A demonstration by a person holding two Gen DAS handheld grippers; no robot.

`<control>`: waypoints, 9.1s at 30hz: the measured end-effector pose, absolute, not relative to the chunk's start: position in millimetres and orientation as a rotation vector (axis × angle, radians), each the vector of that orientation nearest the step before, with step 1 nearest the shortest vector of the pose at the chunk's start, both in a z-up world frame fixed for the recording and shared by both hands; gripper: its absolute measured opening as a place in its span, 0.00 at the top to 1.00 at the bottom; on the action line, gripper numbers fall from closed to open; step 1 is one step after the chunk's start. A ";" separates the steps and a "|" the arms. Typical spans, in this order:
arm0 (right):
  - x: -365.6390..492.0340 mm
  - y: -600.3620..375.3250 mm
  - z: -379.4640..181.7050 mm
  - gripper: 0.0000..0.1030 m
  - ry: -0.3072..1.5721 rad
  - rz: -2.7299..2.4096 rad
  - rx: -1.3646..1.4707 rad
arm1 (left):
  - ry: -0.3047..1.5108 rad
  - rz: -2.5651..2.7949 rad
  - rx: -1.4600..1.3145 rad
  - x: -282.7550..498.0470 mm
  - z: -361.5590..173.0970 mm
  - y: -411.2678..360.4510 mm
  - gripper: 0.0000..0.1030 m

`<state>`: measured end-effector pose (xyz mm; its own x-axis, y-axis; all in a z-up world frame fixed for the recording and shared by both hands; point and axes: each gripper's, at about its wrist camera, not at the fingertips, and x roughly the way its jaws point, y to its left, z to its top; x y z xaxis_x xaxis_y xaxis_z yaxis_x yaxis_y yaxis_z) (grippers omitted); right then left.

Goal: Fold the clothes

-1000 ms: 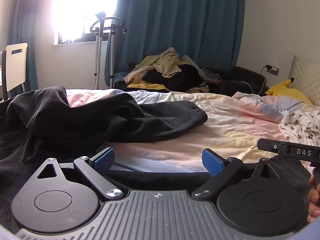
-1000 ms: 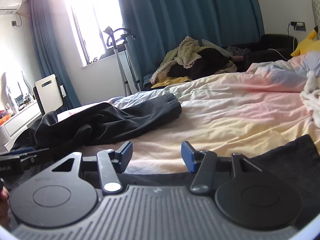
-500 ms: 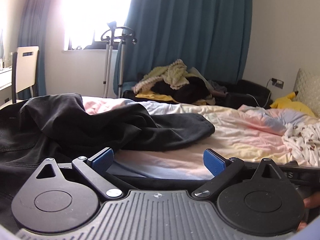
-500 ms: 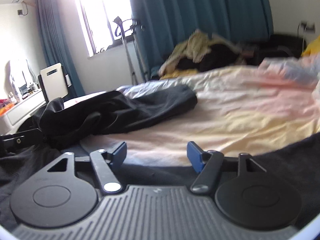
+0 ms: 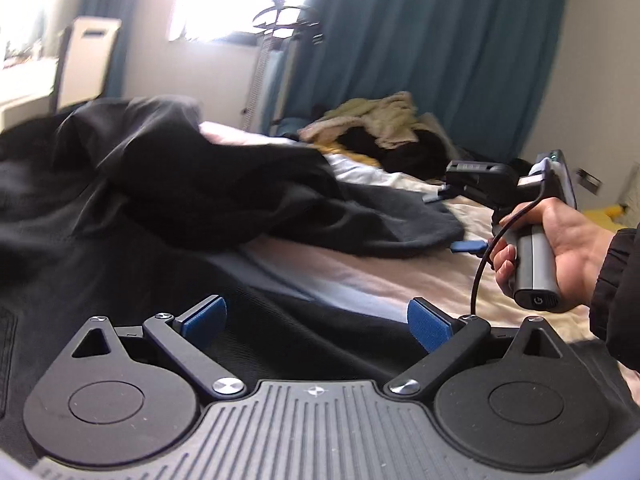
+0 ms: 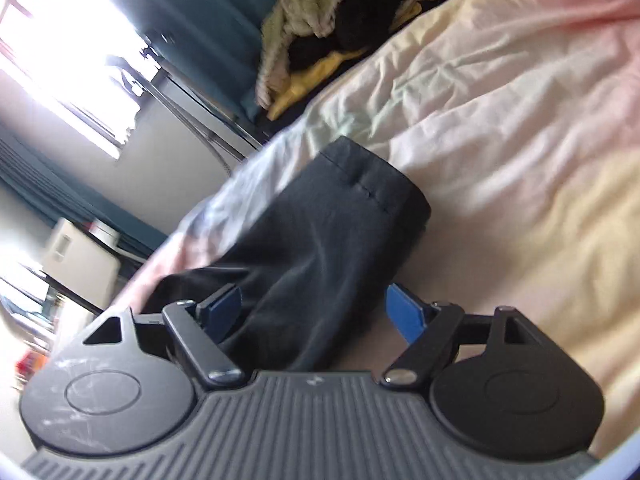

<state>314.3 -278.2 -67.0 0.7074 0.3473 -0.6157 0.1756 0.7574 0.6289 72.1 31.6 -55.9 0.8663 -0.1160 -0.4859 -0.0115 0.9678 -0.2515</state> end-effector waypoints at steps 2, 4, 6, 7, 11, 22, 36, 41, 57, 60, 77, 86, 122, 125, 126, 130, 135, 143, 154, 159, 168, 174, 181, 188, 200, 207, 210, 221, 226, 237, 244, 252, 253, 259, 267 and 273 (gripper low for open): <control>336.9 -274.7 -79.5 0.24 0.839 0.053 0.693 | 0.511 -0.051 -0.286 77.4 -61.4 35.7 0.05; 350.2 -278.4 -90.5 0.30 0.828 -0.015 0.713 | 0.506 -0.059 -0.294 82.0 -65.8 36.5 0.05; 354.9 -286.1 -96.9 0.58 0.775 -0.053 0.757 | 0.505 -0.078 -0.287 85.1 -70.3 34.9 0.05; 356.4 -285.3 -94.9 0.71 0.767 -0.070 0.731 | 0.509 -0.087 -0.287 86.3 -72.2 34.4 0.05; 356.2 -276.6 -62.5 0.88 0.704 -0.089 0.602 | 0.530 -0.126 -0.301 89.3 -76.2 32.7 0.05; 254.0 -428.9 9.3 0.89 0.482 -0.191 0.447 | 0.429 -0.210 -0.213 65.7 -61.2 15.8 0.05; 171.6 -499.5 -112.2 0.87 0.666 -0.178 0.814 | 0.497 -0.163 -0.141 67.2 -66.9 -2.2 0.05; 204.4 -499.0 -75.1 0.94 0.639 -0.213 0.838 | 0.519 -0.157 -0.145 74.7 -71.8 -0.9 0.05; 135.1 -530.8 -97.0 0.83 0.651 -0.335 0.676 | 0.563 -0.201 -0.140 78.6 -71.5 -0.3 0.05; 122.1 -521.1 -79.4 0.61 0.606 -0.330 0.594 | 0.543 -0.195 -0.112 79.3 -71.8 -4.0 0.05; -9.2 -389.7 17.4 0.61 0.377 -0.074 0.327 | 0.461 -0.228 -0.086 51.1 -44.1 -3.5 0.05; -23.6 -352.3 20.0 0.61 0.386 0.046 0.234 | 0.359 -0.175 -0.041 2.0 17.2 35.3 0.05; -107.3 -562.1 -48.7 0.15 0.747 -0.177 0.822 | 0.682 0.249 -1.028 -71.0 -68.6 432.9 0.04; -102.1 -565.6 -67.1 0.15 0.747 -0.137 0.902 | 0.683 0.202 -1.037 -70.2 -66.5 433.7 0.06; -99.7 -566.4 -71.4 0.15 0.740 -0.116 0.923 | 0.680 0.170 -1.036 -70.5 -65.4 432.5 0.06; -82.1 -564.3 -84.6 0.14 0.738 -0.068 0.977 | 0.770 0.054 -0.999 -65.4 -70.7 422.0 0.06; -62.7 -558.0 -91.5 0.14 0.684 -0.034 0.999 | 0.811 0.053 -1.018 -62.7 -74.7 419.4 0.06; -43.5 -545.5 -88.3 0.28 0.699 -0.089 0.924 | 0.810 0.146 -1.008 -52.9 -76.6 415.6 0.15; -64.4 -550.4 -47.4 0.95 0.580 -0.199 0.911 | 0.630 0.265 -1.090 -104.5 -18.2 425.7 0.92; -62.6 -539.2 13.7 0.96 0.489 -0.156 0.894 | 0.497 0.243 -1.131 -113.6 15.3 432.7 0.93; -27.9 -540.4 26.1 0.96 0.516 -0.212 0.871 | 0.497 0.322 -1.107 -56.6 31.2 433.9 0.93; 43.1 -531.3 18.6 0.96 0.517 -0.251 0.846 | 0.496 0.397 -1.029 18.4 49.0 414.9 0.93; 162.0 -534.4 0.7 0.96 0.534 -0.303 0.768 | 0.529 0.488 -0.823 154.8 50.1 381.3 0.93; 287.4 -534.9 -50.0 0.96 0.625 -0.307 0.665 | 0.579 0.526 -0.609 296.4 17.9 360.7 0.92; 357.1 -534.4 -112.2 0.90 0.755 -0.212 0.515 | 0.680 0.535 -0.425 367.2 -29.2 331.2 0.57; 322.8 -518.3 -75.8 0.45 0.707 -0.192 0.431 | 0.601 0.400 -0.348 330.5 2.5 276.2 0.11; 295.2 -508.8 -49.1 0.41 0.668 -0.180 0.403 | 0.569 0.338 -0.298 305.7 17.5 241.1 0.10; 159.6 -456.5 -2.8 0.39 0.532 -0.013 0.427 | 0.483 0.096 -0.222 177.2 48.7 62.8 0.05; 107.1 -438.4 4.4 0.39 0.461 0.033 0.498 | 0.475 -0.052 -0.119 126.5 45.4 -4.3 0.05; 82.7 -482.5 -50.3 0.40 0.375 -0.017 0.942 | 0.555 -0.175 -0.060 79.0 -2.3 -20.4 0.04; 122.5 -511.3 -96.6 0.41 0.408 -0.100 1.032 | 0.601 -0.193 -0.156 99.5 -28.9 -13.9 0.04; 159.4 -530.7 -134.3 0.90 0.352 -0.218 1.109 | 0.574 -0.148 -0.262 122.8 -50.0 -1.1 0.04; 159.8 -528.9 -133.0 0.90 0.341 -0.223 1.095 | 0.577 -0.142 -0.263 125.1 -52.2 0.1 0.04; 143.8 -514.6 -99.0 0.96 0.255 -0.290 1.012 | 0.631 -0.151 -0.277 129.9 -60.5 4.5 0.04; 121.6 -522.0 -115.2 0.90 0.391 -0.337 1.138 | 0.568 -0.155 -0.295 114.3 -49.8 14.4 0.04; 103.1 -515.5 -107.0 0.64 0.438 -0.322 1.216 | 0.575 -0.160 -0.323 111.4 -46.3 17.3 0.04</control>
<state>103.1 -515.5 -107.0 0.8728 -0.0053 -0.4880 0.4639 0.3194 0.8263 111.4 17.3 -46.3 0.8286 -0.2376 -0.5069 0.0591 0.9375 -0.3429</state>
